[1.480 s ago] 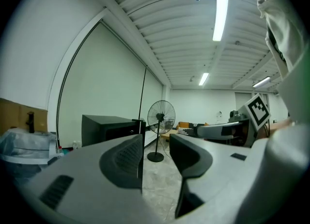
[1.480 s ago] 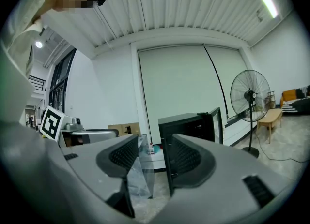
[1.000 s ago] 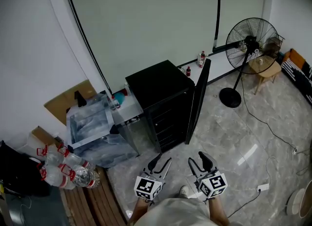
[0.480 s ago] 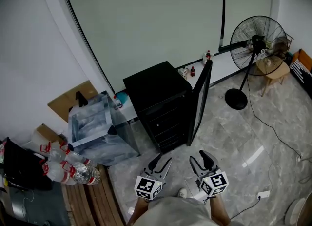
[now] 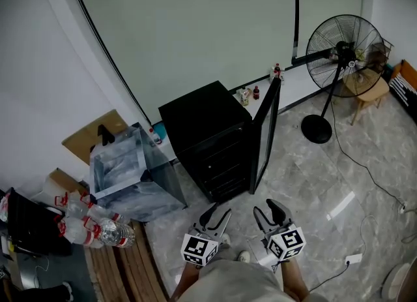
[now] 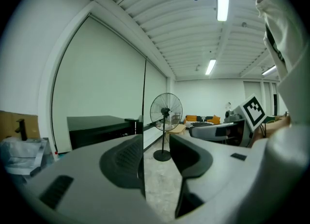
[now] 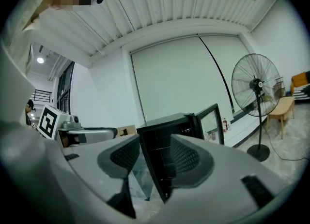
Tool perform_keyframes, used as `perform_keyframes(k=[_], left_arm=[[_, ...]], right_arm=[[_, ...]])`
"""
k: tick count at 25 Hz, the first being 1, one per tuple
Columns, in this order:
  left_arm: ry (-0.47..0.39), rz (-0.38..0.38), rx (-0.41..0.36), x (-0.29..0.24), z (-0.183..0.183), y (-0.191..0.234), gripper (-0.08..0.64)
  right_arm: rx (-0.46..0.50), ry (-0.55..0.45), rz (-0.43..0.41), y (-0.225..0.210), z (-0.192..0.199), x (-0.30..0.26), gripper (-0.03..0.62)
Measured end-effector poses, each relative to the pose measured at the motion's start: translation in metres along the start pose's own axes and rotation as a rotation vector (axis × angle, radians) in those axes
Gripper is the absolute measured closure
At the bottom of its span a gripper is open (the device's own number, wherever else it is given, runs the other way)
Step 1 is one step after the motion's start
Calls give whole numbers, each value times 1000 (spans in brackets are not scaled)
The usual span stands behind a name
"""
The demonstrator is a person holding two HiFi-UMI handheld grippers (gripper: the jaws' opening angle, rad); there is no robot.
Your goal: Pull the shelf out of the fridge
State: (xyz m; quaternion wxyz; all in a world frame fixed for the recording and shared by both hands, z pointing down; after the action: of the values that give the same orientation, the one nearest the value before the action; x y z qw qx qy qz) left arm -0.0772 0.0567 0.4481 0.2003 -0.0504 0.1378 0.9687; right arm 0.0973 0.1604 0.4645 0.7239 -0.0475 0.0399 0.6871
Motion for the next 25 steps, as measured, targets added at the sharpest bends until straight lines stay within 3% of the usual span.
perform_keyframes(k=[7, 25], left_arm=[[26, 6, 20, -14, 10, 13, 380], [21, 117, 32, -98, -17, 71, 380]], right_arm=[[0, 4, 20, -8, 0, -6, 394], [8, 41, 115, -49, -9, -76, 396]])
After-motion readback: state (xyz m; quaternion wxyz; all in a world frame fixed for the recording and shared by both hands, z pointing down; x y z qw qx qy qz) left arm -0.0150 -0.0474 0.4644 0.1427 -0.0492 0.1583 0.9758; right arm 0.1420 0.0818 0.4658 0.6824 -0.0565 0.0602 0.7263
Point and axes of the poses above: the fingertips, and each gripper's own axes: x backward along the fingers, y to its left, z out of its underside, the point moved 7 cm from there along x, backward along the fingers, and after that the axes turned 13 degrees about x, right-handed, at the moved point
